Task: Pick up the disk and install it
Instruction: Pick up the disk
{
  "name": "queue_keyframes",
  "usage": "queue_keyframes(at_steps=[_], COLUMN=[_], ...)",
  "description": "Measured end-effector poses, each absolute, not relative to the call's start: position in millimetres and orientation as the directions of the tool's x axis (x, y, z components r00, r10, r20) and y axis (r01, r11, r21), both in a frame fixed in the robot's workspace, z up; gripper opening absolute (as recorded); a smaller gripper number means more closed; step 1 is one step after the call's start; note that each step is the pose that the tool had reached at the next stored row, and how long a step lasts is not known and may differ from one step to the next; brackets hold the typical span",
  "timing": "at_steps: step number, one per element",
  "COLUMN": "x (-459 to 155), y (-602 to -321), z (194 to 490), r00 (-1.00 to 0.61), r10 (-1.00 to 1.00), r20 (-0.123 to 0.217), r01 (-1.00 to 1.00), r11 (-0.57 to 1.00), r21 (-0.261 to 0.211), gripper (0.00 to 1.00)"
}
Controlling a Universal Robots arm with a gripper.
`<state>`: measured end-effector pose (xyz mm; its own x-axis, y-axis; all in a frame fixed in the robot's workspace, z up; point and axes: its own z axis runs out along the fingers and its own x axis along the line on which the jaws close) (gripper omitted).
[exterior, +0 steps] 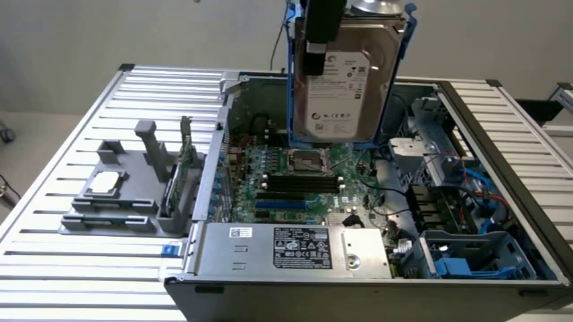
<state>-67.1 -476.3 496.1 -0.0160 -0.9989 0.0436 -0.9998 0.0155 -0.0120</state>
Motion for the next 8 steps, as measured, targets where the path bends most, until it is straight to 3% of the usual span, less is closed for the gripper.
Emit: queue_keyframes(at_steps=[8], x=[-43.6], y=[-493.6], z=[496.0], r00=[-0.016], r10=[-0.999], r20=[0.043], r01=[-1.000], r11=[0.016], r21=[-0.011], gripper=[0.32])
